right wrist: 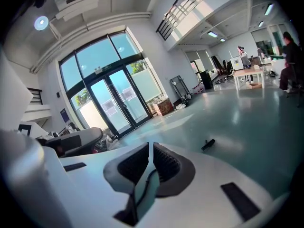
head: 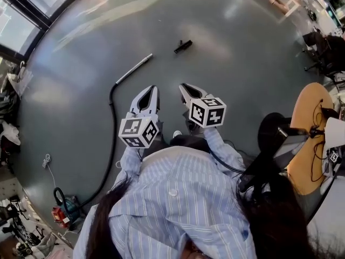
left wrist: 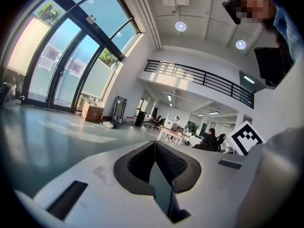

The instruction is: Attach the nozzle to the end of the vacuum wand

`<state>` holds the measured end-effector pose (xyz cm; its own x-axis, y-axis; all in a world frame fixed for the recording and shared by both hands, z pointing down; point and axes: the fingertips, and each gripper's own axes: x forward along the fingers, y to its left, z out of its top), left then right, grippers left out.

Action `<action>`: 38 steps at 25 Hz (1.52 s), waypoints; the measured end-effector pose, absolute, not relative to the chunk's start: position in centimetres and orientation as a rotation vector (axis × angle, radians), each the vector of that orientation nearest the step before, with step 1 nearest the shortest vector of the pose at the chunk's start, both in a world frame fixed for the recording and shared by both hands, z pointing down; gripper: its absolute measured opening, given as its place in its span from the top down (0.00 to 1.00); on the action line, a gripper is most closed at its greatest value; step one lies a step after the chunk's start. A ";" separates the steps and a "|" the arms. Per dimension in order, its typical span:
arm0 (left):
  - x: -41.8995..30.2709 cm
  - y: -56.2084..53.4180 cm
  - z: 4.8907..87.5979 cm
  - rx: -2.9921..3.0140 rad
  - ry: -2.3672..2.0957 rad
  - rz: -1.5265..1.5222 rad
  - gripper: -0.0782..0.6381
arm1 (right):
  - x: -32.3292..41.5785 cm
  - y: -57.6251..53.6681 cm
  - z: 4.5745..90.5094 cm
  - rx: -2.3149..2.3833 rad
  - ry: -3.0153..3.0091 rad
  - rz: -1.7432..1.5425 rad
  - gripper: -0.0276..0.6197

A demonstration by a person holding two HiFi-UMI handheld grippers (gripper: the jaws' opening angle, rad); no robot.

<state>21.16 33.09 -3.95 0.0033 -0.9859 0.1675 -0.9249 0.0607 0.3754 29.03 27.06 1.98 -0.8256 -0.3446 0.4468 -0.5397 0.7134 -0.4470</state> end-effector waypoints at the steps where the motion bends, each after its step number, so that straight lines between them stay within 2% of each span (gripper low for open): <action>1: 21.5 32.9 -3.8 1.901 -1.971 -0.219 0.88 | 29.4 26.7 2.2 0.685 -2.586 0.834 0.91; 7: 21.1 33.2 -2.6 1.825 -1.990 -0.206 0.88 | 29.1 26.4 3.9 0.619 -2.552 0.883 0.91; 19: 13.5 27.5 0.5 1.761 -1.960 -0.245 0.88 | 24.2 21.2 6.6 0.650 -2.492 0.916 0.91; 32: -0.3 16.0 1.5 1.946 -1.801 -0.065 0.88 | 9.3 10.1 5.8 0.774 -2.453 0.916 0.91; 38: -4.3 11.2 2.8 1.953 -1.756 -0.074 0.88 | 7.8 6.3 7.0 0.867 -2.384 0.953 0.91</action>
